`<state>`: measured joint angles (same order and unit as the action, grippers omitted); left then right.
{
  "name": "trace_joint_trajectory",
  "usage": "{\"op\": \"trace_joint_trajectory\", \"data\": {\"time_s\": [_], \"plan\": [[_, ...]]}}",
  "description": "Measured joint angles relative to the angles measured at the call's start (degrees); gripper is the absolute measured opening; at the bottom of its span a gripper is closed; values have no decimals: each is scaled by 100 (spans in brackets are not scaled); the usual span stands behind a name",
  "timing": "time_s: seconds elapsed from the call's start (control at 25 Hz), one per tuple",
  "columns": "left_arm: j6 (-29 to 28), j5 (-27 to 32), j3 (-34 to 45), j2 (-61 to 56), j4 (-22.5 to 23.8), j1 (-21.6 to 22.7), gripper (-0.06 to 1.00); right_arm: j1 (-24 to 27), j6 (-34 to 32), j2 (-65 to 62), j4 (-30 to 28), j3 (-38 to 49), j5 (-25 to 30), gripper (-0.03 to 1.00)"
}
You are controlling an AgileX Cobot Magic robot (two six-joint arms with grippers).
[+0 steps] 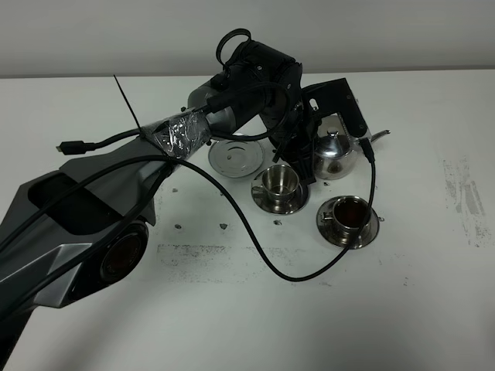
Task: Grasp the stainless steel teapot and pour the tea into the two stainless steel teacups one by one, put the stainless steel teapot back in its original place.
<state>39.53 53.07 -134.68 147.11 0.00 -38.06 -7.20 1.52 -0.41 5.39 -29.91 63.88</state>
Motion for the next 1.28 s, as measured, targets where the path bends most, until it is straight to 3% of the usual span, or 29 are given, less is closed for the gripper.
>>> {"op": "trace_joint_trajectory", "data": {"time_s": [0.44,0.88,1.28], "plan": [[17,133,-49,-390,207,17,19,0,0,0,0,0,0,45],[-255,1541,-55,-1014,464,302,19,0,0,0,0,0,0,45],[-792,1541,-61,-1441,460,642,19,0,0,0,-3,0,0,45]]}}
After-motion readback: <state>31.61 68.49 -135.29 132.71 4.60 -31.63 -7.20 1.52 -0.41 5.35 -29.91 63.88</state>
